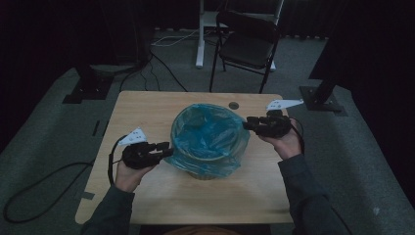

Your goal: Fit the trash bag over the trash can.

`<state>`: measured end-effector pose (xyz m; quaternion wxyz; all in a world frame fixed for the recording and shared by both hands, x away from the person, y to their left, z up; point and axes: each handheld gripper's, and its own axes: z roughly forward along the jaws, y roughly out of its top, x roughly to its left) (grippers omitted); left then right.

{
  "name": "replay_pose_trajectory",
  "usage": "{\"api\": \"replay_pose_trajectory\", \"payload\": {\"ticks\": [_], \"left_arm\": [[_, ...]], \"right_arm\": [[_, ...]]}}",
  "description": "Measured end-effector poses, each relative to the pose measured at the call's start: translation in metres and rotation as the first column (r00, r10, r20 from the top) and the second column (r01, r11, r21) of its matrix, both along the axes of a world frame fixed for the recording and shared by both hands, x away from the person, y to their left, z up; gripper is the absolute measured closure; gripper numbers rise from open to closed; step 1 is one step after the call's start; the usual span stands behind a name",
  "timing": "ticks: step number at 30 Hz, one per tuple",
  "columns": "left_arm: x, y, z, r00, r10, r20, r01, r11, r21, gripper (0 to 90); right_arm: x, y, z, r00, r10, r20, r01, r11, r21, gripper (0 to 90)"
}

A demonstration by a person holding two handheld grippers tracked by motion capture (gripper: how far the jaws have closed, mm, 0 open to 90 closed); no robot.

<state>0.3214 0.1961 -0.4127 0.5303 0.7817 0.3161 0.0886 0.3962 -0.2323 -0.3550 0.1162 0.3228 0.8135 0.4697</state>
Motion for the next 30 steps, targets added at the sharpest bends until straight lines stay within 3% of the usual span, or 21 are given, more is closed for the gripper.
{"api": "replay_pose_trajectory", "payload": {"ticks": [4, 9, 17, 23, 27, 30], "left_arm": [[-0.006, -0.012, -0.006, 0.9971, -0.075, 0.009, 0.075, 0.9970, 0.021, 60.7], [-0.009, -0.026, -0.013, 0.9937, -0.112, 0.008, 0.111, 0.9914, 0.070, 59.2], [-0.012, -0.036, -0.024, 0.9929, -0.119, 0.000, 0.118, 0.9857, 0.120, 62.8], [-0.012, -0.037, -0.035, 0.9920, -0.124, -0.025, 0.126, 0.9730, 0.193, 79.5], [-0.009, -0.029, -0.040, 0.9937, -0.104, -0.043, 0.110, 0.9778, 0.178, 88.6], [-0.007, -0.022, -0.043, 0.9954, -0.075, -0.059, 0.085, 0.9793, 0.184, 89.8]], "right_arm": [[-0.002, 0.004, 0.000, 0.9999, 0.013, 0.003, -0.013, 0.9999, -0.001, 64.7], [-0.002, 0.006, -0.002, 0.9997, 0.024, 0.000, -0.024, 0.9997, -0.004, 64.5], [-0.003, 0.006, -0.004, 0.9995, 0.031, -0.009, -0.031, 0.9995, -0.005, 64.2], [-0.002, 0.009, -0.005, 0.9993, 0.036, -0.014, -0.036, 0.9993, -0.012, 64.3], [-0.001, 0.009, -0.006, 0.9992, 0.035, -0.018, -0.035, 0.9993, -0.014, 64.7], [-0.001, 0.010, -0.007, 0.9992, 0.036, -0.018, -0.036, 0.9992, -0.014, 64.7]]}}
